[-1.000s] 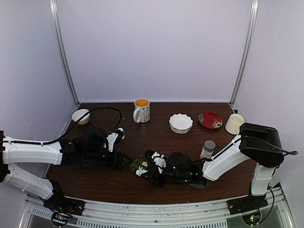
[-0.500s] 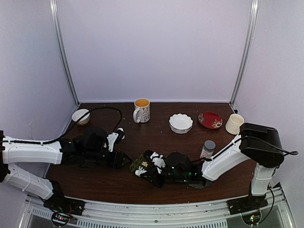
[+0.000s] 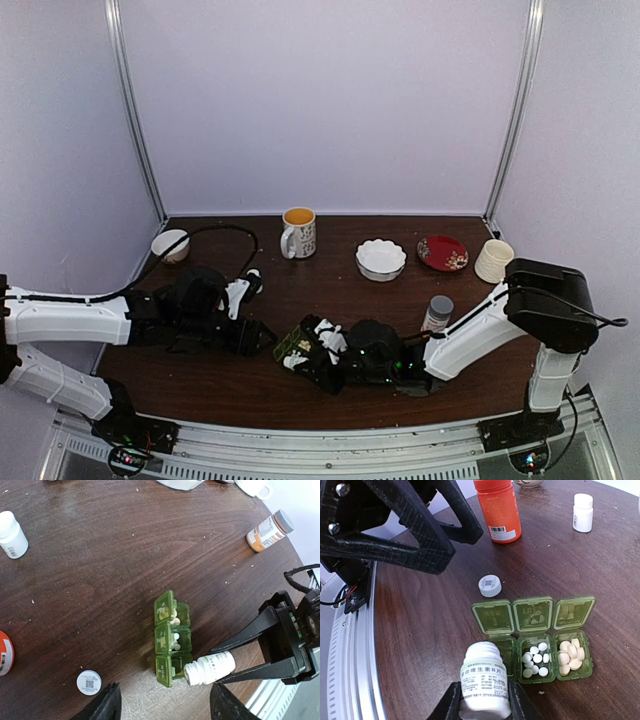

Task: Sort the pills into containers
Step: Pour the pill into the compartment of the pill container.

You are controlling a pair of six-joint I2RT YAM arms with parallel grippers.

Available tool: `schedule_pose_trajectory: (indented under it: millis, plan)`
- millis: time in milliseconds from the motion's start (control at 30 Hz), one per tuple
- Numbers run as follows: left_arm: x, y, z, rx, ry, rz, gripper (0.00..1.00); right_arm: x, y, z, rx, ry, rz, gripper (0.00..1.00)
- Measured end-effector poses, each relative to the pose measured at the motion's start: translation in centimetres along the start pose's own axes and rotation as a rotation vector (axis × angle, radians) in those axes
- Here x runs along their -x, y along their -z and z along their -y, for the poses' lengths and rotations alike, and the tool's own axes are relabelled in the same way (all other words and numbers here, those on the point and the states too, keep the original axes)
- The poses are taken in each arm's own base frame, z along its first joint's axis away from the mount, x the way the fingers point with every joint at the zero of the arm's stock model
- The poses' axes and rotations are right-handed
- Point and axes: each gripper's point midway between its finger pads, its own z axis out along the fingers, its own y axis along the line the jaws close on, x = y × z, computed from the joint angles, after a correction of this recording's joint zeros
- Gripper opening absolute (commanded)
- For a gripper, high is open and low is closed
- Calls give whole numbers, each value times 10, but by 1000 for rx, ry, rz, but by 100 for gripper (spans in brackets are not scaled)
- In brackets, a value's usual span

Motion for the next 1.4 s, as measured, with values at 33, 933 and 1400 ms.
schedule_pose_trajectory:
  millis: [33, 933, 1400]
  plan:
    - [1, 0, 0, 0, -1, 1, 63, 0, 0, 0, -2, 0, -1, 3]
    - [2, 4, -4, 37, -16, -11, 63, 1, 1, 4, -33, 32, -10, 3]
    - [1, 5, -6, 46, -16, -14, 63, 5, 2, 3, -32, 31, 4, 2]
